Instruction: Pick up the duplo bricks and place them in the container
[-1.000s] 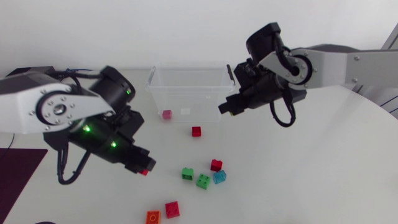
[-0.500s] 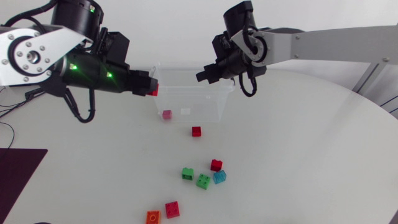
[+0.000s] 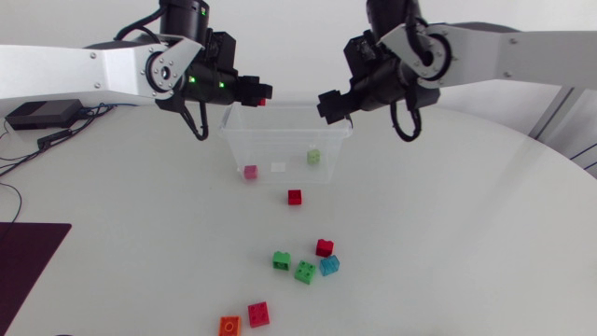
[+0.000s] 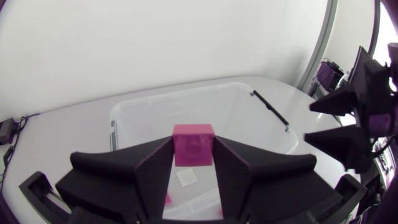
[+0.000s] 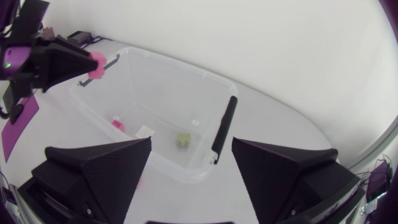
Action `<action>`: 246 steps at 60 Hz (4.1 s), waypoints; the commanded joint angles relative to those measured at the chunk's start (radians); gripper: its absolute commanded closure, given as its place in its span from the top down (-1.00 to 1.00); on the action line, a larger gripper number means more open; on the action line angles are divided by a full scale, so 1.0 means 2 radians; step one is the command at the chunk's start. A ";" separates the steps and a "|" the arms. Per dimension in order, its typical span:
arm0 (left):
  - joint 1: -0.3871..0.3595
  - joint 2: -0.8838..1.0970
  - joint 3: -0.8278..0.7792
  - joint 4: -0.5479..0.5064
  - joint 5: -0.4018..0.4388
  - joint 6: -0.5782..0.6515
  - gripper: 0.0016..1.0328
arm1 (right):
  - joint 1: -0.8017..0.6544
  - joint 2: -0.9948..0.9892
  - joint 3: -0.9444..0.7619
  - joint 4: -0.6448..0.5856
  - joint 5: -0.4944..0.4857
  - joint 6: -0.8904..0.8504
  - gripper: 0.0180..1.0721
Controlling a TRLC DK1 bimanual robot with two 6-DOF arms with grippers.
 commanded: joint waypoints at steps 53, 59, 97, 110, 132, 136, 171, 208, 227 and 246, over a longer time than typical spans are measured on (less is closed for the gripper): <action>0.026 -0.107 -0.013 -0.220 -0.016 0.085 0.68 | -0.117 -0.128 -0.291 -0.321 -0.110 0.025 0.86; 0.024 -0.154 -0.068 -0.220 -0.016 0.094 0.68 | -0.114 -0.125 -0.299 -0.337 -0.101 0.051 0.86; 0.020 -0.215 -0.180 -0.217 -0.016 0.099 0.73 | -0.167 -0.036 -0.302 -0.396 -0.147 0.046 0.85; 0.017 -0.223 -0.189 -0.217 -0.016 0.098 0.73 | -0.161 0.013 -0.296 -0.399 -0.144 0.068 0.85; 0.011 -0.228 -0.196 -0.217 -0.016 0.098 0.73 | -0.158 0.083 -0.282 -0.418 -0.149 0.084 0.69; 0.010 -0.229 -0.196 -0.217 -0.017 0.098 0.73 | -0.158 0.089 -0.284 -0.418 -0.150 0.084 0.66; 0.004 -0.224 -0.192 -0.218 -0.020 0.094 0.73 | -0.151 0.098 -0.296 -0.405 -0.154 0.102 0.10; -0.010 -0.226 -0.196 -0.222 -0.029 0.083 0.72 | -0.117 0.122 -0.308 -0.394 -0.144 0.101 -0.37; -0.008 -0.230 -0.205 -0.222 -0.030 0.083 0.73 | -0.149 0.123 -0.275 -0.392 -0.126 0.088 -0.63; -0.012 -0.227 -0.202 -0.221 -0.030 0.083 0.72 | -0.161 0.106 -0.273 -0.442 -0.065 0.067 0.79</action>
